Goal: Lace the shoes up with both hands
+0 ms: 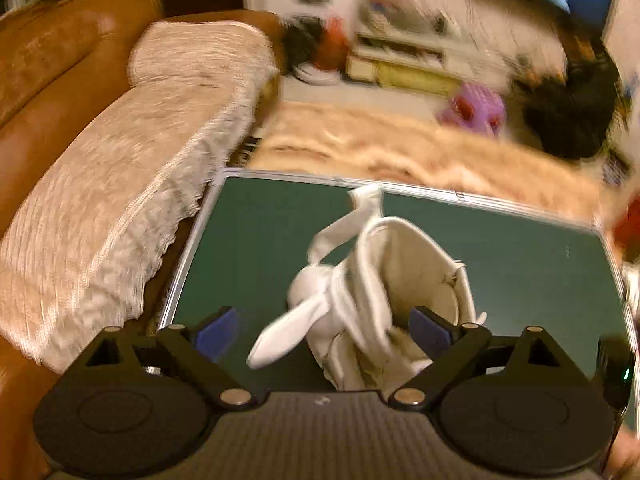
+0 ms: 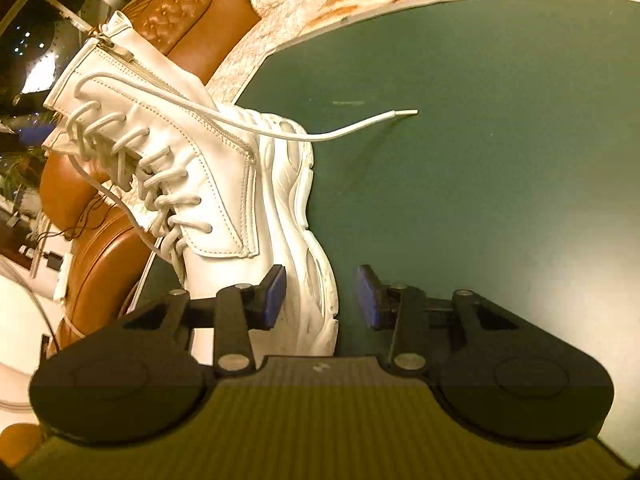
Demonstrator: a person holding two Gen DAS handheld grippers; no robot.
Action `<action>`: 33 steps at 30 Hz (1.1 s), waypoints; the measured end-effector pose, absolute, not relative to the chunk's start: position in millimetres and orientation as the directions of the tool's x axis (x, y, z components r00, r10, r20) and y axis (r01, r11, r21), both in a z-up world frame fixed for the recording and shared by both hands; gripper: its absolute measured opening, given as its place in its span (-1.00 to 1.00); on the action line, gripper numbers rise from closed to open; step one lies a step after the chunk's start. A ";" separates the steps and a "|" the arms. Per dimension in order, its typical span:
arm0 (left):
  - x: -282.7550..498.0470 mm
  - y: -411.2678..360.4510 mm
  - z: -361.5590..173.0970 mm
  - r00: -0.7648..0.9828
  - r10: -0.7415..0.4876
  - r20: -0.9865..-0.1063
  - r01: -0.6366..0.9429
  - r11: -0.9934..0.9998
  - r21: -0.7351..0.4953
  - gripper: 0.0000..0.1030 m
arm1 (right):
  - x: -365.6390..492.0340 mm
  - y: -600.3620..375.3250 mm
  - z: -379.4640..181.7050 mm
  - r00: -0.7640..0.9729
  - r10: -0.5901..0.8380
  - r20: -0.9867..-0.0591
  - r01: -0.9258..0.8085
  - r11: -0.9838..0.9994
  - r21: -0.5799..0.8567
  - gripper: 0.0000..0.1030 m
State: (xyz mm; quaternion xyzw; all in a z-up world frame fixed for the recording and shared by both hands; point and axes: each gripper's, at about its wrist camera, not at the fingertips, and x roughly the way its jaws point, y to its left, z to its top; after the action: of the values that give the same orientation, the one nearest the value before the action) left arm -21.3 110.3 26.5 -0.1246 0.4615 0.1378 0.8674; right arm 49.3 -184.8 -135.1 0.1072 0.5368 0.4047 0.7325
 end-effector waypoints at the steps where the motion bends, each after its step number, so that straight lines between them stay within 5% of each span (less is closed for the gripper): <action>1: -33.1 114.3 20.4 0.546 0.117 -0.830 -0.372 0.921 -0.115 0.94 | 45.0 -185.4 -135.2 0.124 0.709 -0.695 -0.475 0.657 0.586 -0.12; 12: -231.3 100.2 -23.1 0.719 0.130 -0.682 -0.419 0.865 -0.276 0.96 | -46.9 -214.5 -128.9 0.452 0.712 -0.537 -0.442 0.702 0.558 -0.12; 15: -314.2 67.6 -28.9 0.734 0.184 -0.653 -0.426 0.875 -0.232 0.97 | -115.5 -234.1 -113.2 0.473 0.728 -0.497 -0.475 0.685 0.552 -0.12; 19: -414.5 7.3 -35.3 0.686 0.225 -0.692 -0.476 0.858 -0.194 0.97 | -253.1 -260.3 -95.8 0.442 0.708 -0.551 -0.491 0.705 0.512 -0.12; 25: -503.8 -48.7 -13.6 0.689 0.013 -0.724 -0.410 0.831 -0.375 0.99 | -383.9 -293.3 -19.6 0.376 0.716 -0.589 -0.598 0.672 0.435 0.15; 29: -536.8 -70.4 2.3 0.687 0.106 -0.718 -0.446 0.843 -0.301 0.99 | -427.2 -308.1 24.2 0.521 0.688 -0.505 -0.636 0.708 0.307 0.54; 33: -553.7 -84.0 9.2 0.635 0.141 -0.760 -0.473 0.848 -0.238 0.99 | -452.5 -308.7 43.4 0.547 0.665 -0.509 -0.658 0.717 0.229 0.62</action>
State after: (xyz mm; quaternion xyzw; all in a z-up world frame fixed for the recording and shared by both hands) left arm -553.7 -84.0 9.2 -0.2128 0.3902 0.1747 0.8786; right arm -452.5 -308.7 43.4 0.0055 0.2918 0.3762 0.8794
